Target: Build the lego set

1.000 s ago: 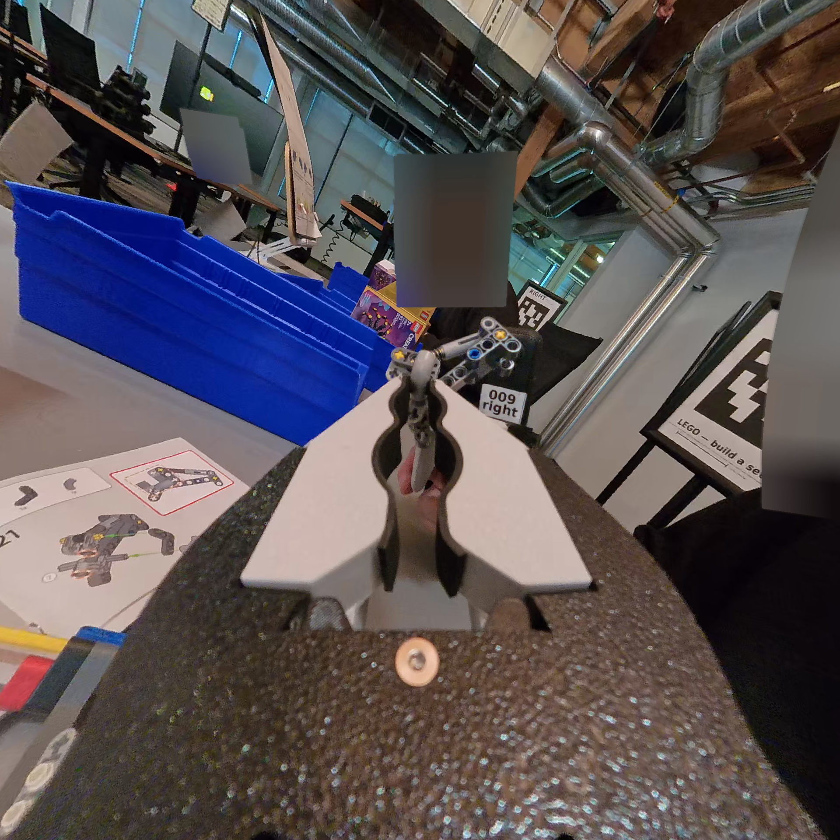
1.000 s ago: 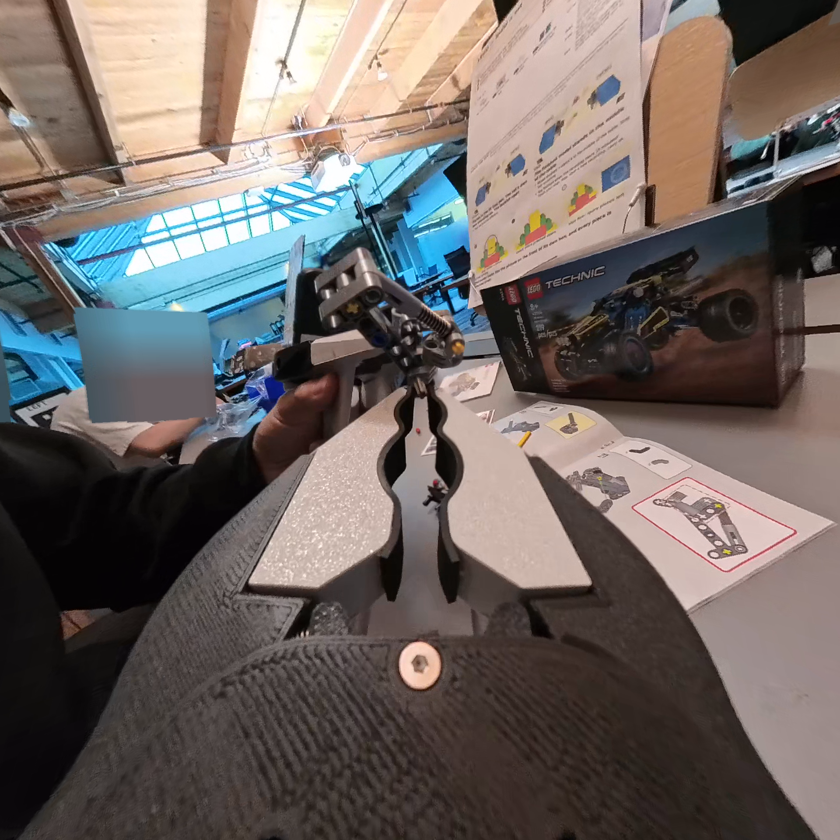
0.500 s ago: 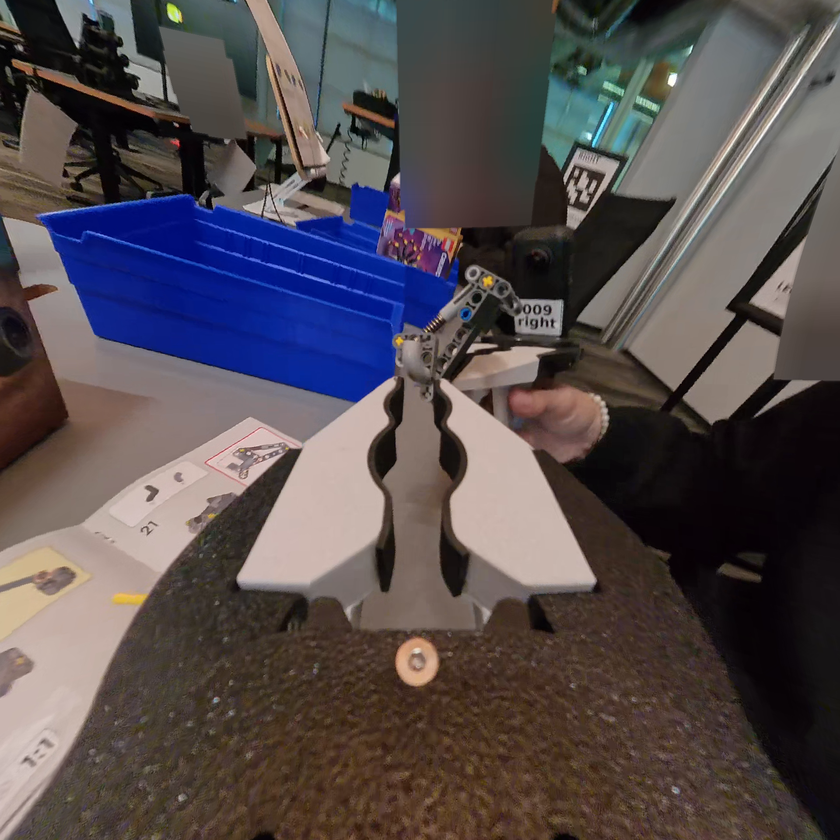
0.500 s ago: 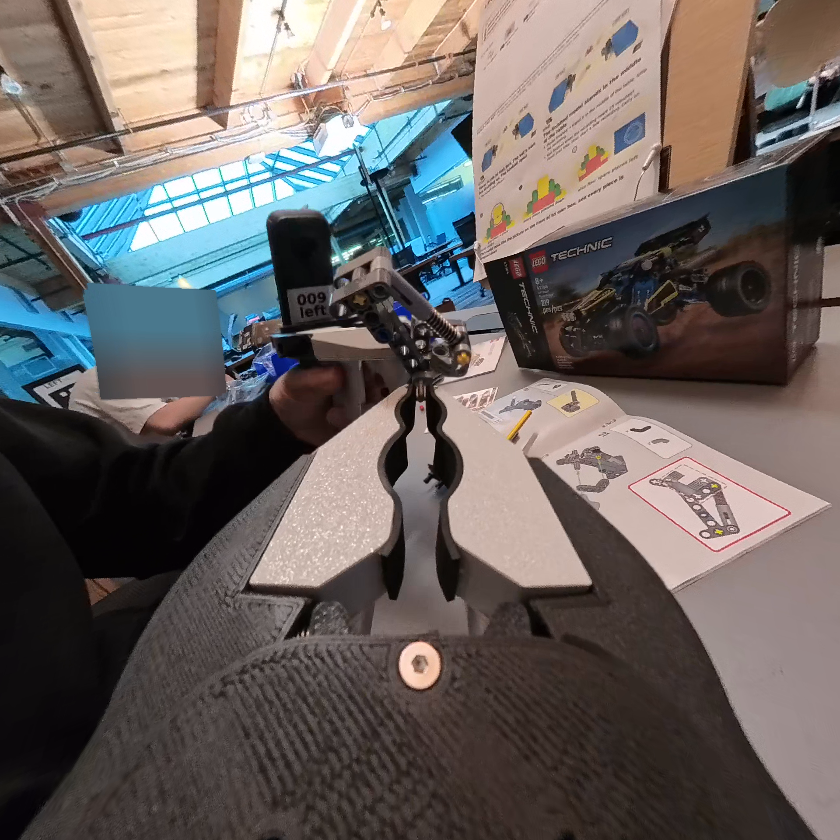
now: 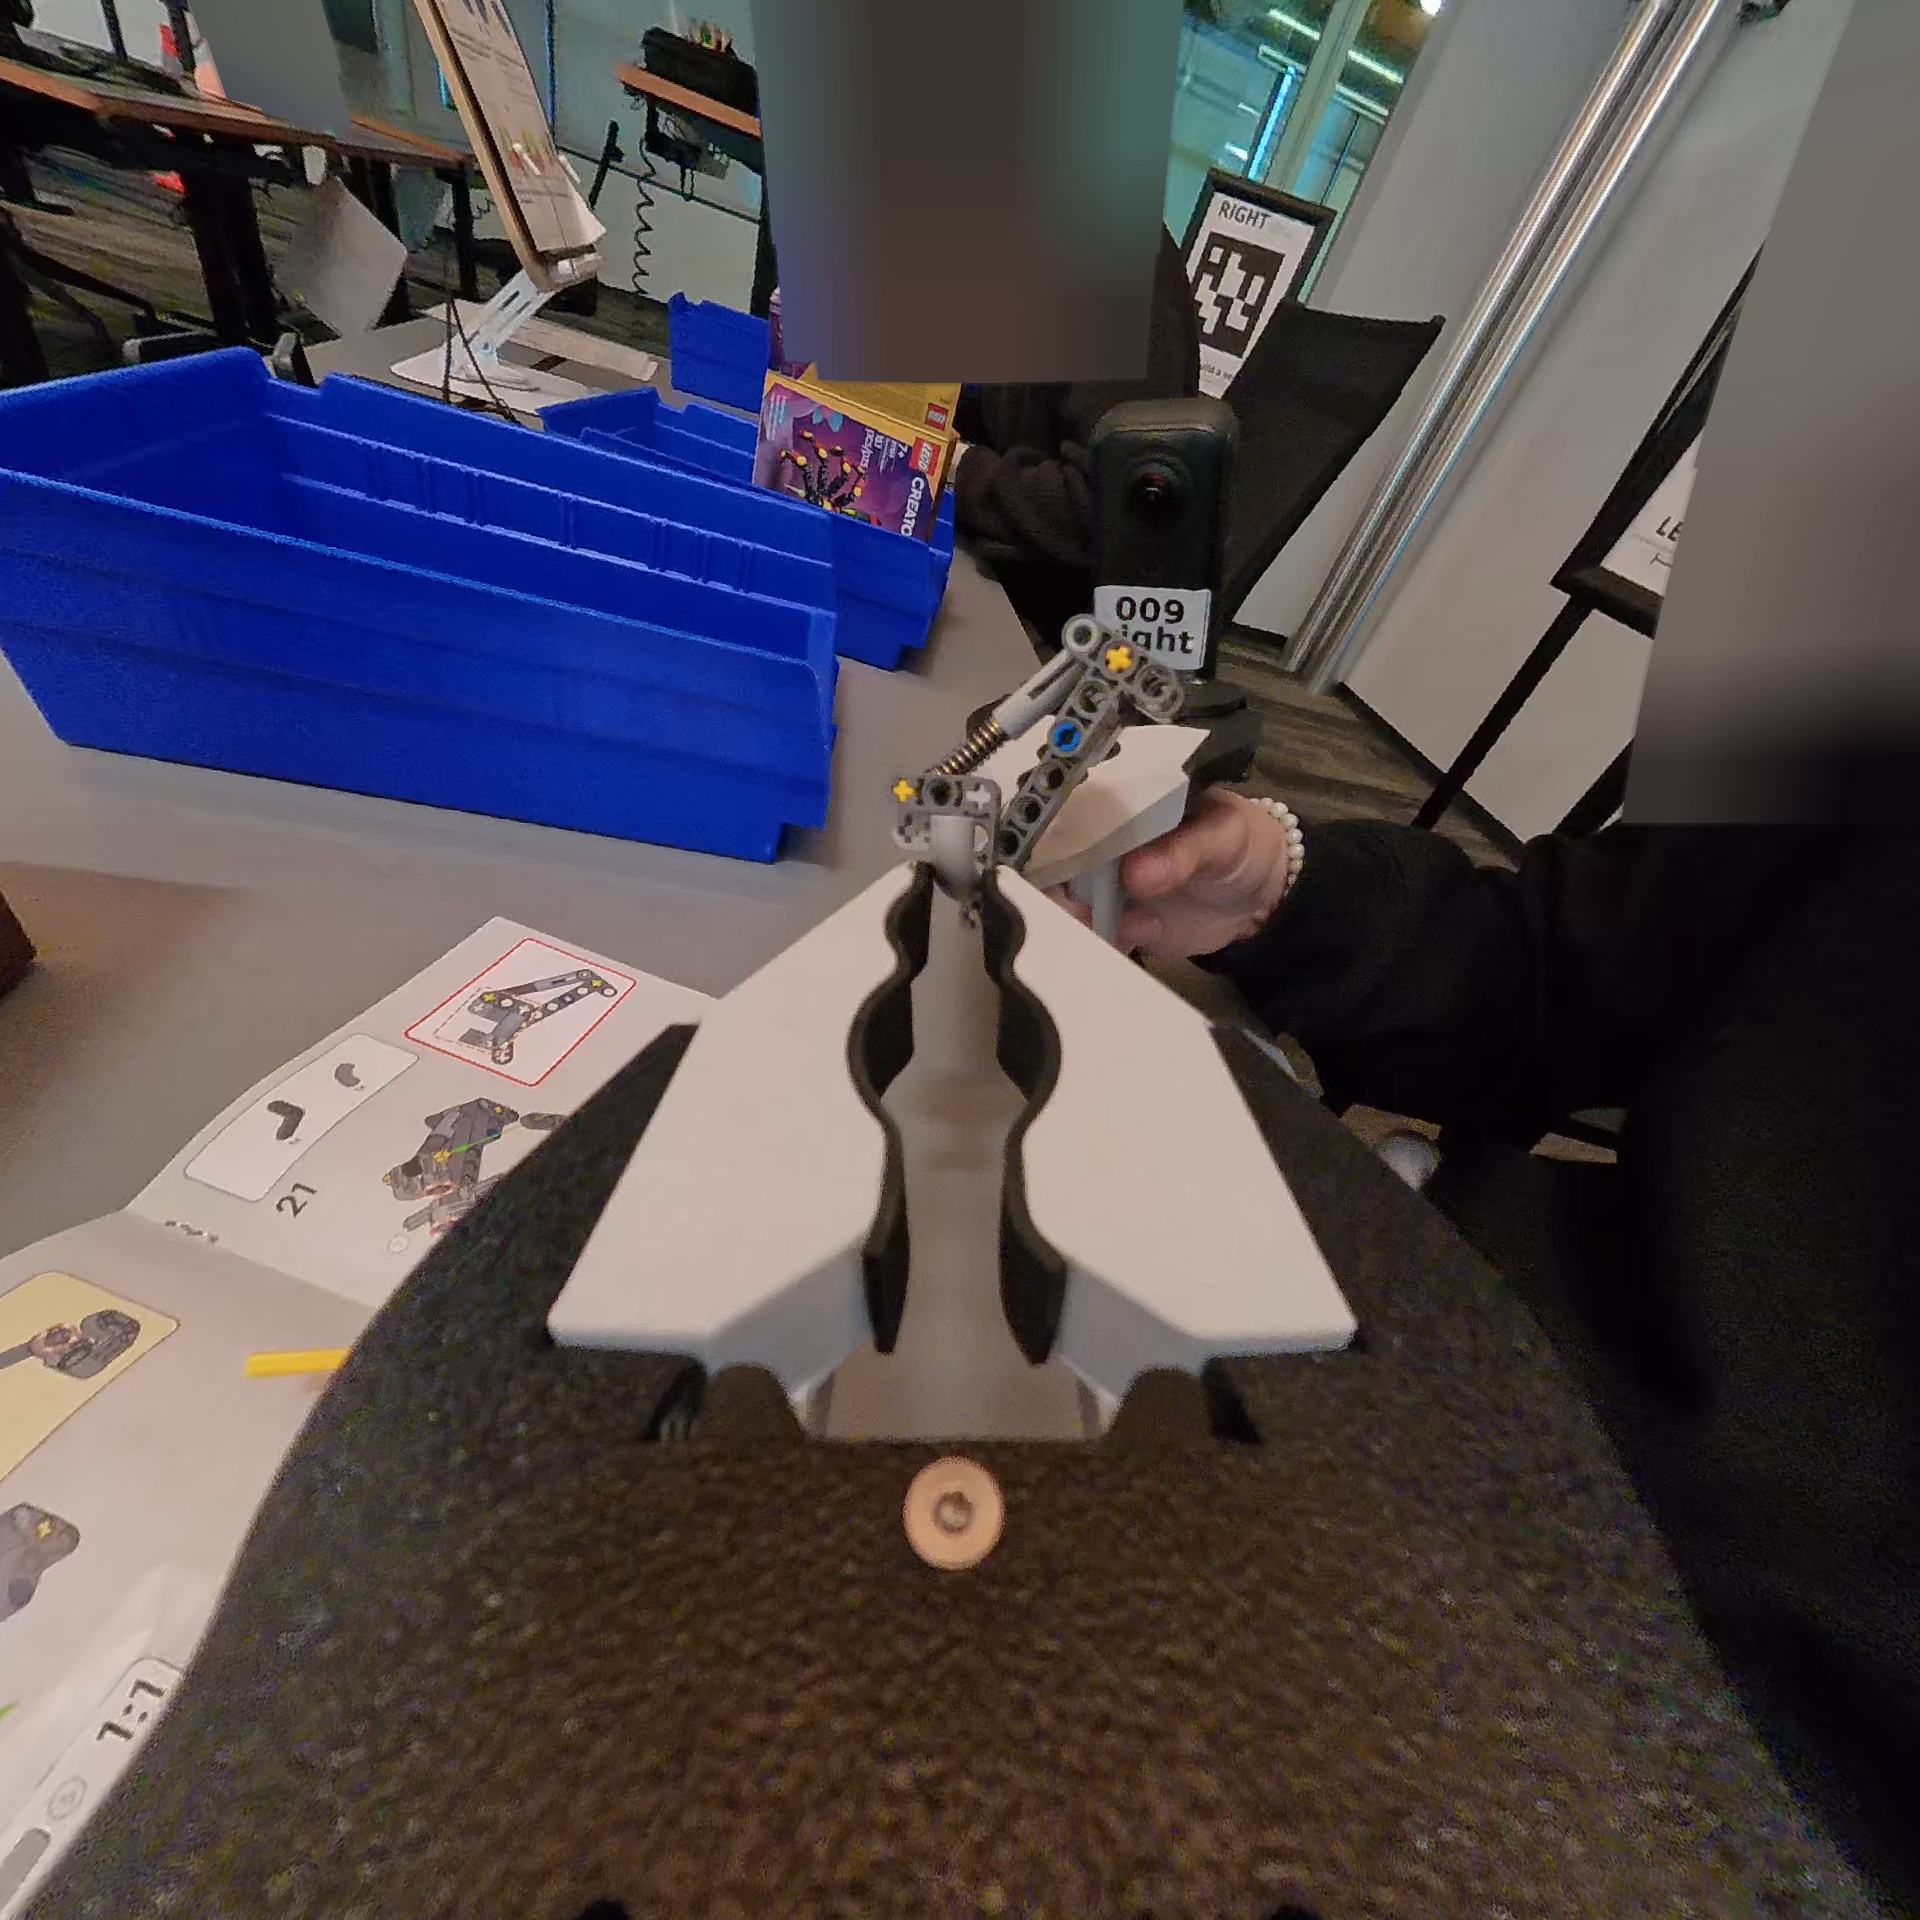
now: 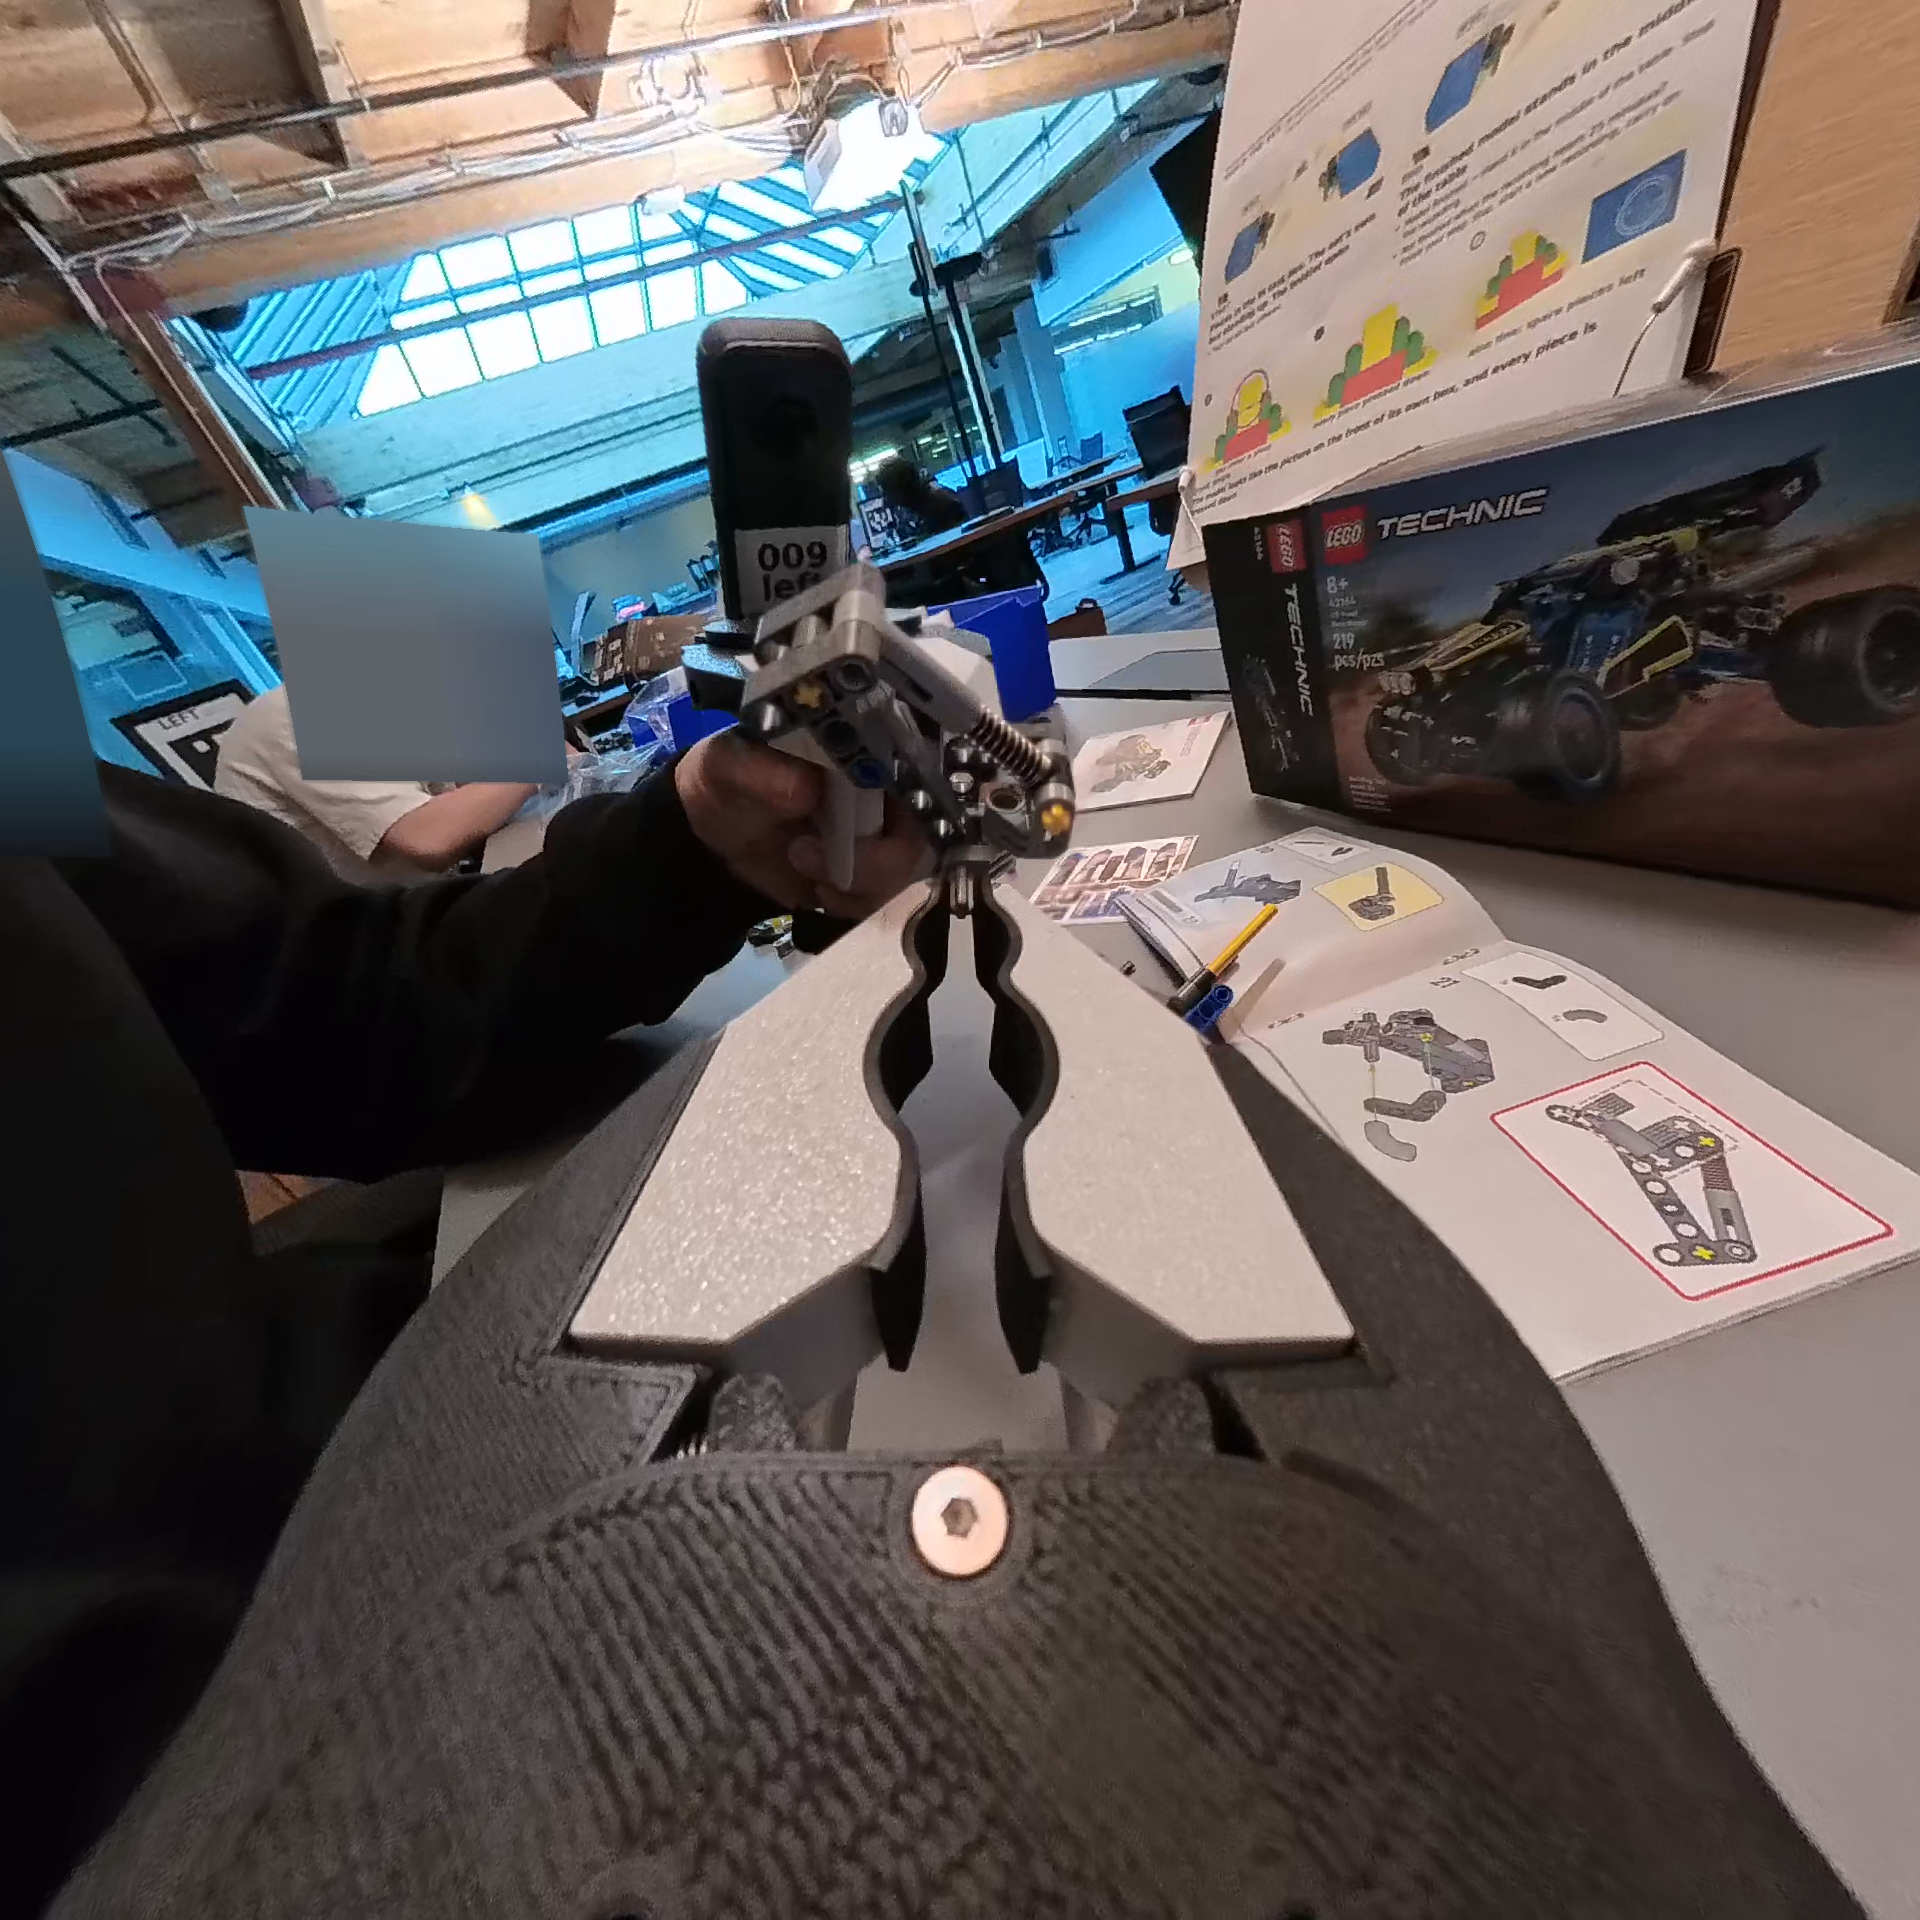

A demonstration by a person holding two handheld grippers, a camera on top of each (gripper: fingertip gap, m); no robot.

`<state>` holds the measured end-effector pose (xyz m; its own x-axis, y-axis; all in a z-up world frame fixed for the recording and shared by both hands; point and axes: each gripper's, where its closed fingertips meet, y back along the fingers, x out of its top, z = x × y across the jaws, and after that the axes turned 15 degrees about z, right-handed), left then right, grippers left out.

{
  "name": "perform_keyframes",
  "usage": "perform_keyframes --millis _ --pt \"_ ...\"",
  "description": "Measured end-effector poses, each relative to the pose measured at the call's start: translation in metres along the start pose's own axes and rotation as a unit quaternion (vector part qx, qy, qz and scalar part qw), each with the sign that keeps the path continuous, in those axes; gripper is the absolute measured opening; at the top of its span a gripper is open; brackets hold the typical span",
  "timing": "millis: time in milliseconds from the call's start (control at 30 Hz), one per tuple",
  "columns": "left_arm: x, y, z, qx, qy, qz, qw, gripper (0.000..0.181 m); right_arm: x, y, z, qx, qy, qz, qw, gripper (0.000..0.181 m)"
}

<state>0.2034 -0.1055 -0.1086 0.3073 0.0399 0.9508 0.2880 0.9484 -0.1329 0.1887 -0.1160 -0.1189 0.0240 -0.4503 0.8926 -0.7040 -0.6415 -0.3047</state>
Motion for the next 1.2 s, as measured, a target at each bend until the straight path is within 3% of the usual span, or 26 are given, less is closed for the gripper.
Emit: perform_keyframes --millis 267,400,533,833,1200 --pt "-0.006 0.006 0.004 -0.026 0.001 -0.027 0.999 0.005 -0.005 -0.001 -0.005 0.013 -0.003 -0.015 1.0 0.003" --pt "-0.011 0.002 0.011 -0.046 0.031 -0.03 0.998 0.005 -0.029 -0.003 -0.01 0.029 -0.003 -0.066 0.997 0.002" --pt "-0.02 0.007 -0.003 -0.005 -0.008 -0.076 0.997 0.005 -0.04 -0.005 0.001 0.0 0.005 -0.087 0.996 0.002" --pt "-0.021 0.006 -0.004 -0.012 0.006 -0.057 0.998 0.011 -0.047 -0.001 0.0 0.012 -0.063 -0.096 0.993 0.002" --pt "-0.022 0.006 -0.002 -0.031 0.052 -0.041 0.997 0.006 -0.037 -0.003 -0.003 0.016 -0.096 -0.067 0.993 0.003"
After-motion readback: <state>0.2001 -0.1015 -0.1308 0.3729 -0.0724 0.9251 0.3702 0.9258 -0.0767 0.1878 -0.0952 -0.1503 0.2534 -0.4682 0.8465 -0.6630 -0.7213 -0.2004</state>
